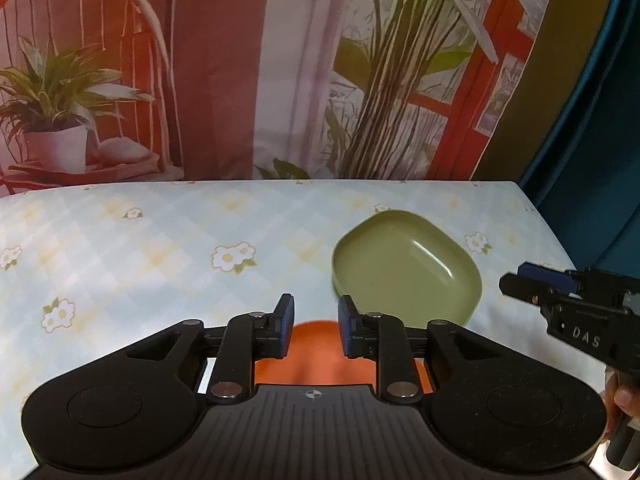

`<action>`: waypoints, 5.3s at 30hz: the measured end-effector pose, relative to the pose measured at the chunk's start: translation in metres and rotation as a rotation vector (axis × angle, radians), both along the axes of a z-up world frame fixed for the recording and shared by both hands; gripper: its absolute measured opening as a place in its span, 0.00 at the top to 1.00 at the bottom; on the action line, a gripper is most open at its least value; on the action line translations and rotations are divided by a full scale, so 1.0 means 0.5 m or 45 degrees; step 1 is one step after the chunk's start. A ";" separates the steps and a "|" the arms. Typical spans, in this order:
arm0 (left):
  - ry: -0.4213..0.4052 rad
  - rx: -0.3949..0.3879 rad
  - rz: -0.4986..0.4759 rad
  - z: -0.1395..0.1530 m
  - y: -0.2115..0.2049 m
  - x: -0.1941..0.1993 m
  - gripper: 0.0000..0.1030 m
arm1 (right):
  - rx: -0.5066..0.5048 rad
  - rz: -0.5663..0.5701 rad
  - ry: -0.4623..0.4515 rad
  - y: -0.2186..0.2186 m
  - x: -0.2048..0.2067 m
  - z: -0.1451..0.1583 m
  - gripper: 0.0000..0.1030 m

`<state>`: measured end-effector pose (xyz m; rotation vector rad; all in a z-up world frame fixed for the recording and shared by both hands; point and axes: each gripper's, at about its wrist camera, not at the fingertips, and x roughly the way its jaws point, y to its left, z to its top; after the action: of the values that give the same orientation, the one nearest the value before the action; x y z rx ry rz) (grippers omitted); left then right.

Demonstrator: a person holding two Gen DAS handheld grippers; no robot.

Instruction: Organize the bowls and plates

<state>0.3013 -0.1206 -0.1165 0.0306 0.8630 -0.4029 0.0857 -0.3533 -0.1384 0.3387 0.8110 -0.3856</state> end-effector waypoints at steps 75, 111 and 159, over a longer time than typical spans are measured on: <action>0.009 -0.090 -0.095 0.014 -0.011 -0.057 0.71 | 0.065 -0.079 -0.079 -0.003 -0.015 0.037 0.84; 0.076 -0.127 0.023 -0.012 0.162 -0.130 0.71 | 0.058 0.110 0.008 0.193 0.046 0.042 0.84; 0.127 -0.040 0.015 -0.065 0.120 -0.155 0.61 | 0.033 0.116 0.083 0.172 0.055 -0.042 0.78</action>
<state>0.2237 -0.0608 -0.1489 -0.0238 0.9550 -0.4098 0.1133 -0.2673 -0.1595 0.3136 0.8924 -0.3020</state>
